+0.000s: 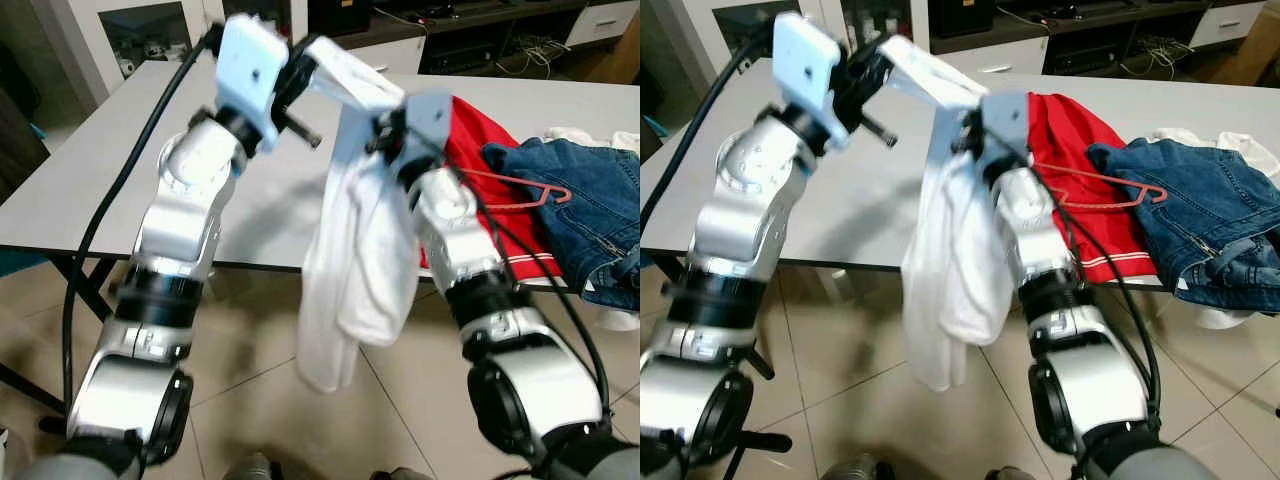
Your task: Hang hanger
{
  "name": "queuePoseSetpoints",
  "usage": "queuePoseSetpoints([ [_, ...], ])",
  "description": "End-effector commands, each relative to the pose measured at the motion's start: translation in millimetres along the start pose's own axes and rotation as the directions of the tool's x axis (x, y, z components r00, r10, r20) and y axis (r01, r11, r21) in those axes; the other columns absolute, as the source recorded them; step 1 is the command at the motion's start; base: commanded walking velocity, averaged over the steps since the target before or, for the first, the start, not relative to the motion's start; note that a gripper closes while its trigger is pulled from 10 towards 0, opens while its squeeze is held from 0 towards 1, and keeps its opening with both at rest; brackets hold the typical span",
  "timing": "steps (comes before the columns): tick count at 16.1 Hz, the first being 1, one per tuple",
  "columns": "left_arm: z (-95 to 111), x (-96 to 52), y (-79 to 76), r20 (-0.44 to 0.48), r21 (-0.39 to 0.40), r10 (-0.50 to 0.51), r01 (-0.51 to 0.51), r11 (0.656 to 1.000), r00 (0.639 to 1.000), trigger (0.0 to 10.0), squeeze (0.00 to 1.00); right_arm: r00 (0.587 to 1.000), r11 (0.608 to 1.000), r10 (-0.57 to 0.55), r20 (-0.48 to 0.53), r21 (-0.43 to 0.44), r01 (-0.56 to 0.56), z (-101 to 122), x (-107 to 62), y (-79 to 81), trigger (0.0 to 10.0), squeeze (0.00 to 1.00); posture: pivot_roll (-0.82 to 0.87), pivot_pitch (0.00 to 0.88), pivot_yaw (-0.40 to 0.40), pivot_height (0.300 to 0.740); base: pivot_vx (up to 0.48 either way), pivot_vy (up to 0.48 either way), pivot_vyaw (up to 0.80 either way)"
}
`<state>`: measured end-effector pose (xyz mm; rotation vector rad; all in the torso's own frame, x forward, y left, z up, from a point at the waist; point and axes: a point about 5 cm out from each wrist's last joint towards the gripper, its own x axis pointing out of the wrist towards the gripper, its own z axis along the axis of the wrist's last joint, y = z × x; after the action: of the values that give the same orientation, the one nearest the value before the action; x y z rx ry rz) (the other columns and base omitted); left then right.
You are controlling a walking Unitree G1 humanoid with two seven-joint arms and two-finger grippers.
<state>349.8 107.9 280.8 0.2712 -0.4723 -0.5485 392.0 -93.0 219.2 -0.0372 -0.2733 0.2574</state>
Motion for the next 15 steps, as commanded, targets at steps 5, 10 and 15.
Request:
queuePoseSetpoints([
  [5,-10,-20.4,-10.1,-0.019,-0.107,-0.029,0.027,0.994,0.999,10.0,0.0,0.99,1.0,0.008,0.144,0.012,-0.01,38,18.1,-0.2,0.0,0.0,0.0,0.0,0.019,0.74,0.0,0.0,0.0],
  [10,-29,-33.5,-20.6,-0.094,-0.177,-0.069,0.051,0.983,0.993,10.0,1.0,0.977,0.997,0.067,0.2,0.014,-0.071,54,27.3,13.3,0.0,0.0,0.01,0.0,0.017,0.74,0.0,0.0,0.0],
  [15,-46,-48.2,-17.5,-0.187,-0.128,-0.036,0.012,0.992,0.982,10.0,0.0,0.969,0.996,0.086,0.23,-0.022,-0.083,69,35.4,9.4,0.0,0.0,0.01,0.0,0.015,0.74,0.0,0.0,0.0],
])
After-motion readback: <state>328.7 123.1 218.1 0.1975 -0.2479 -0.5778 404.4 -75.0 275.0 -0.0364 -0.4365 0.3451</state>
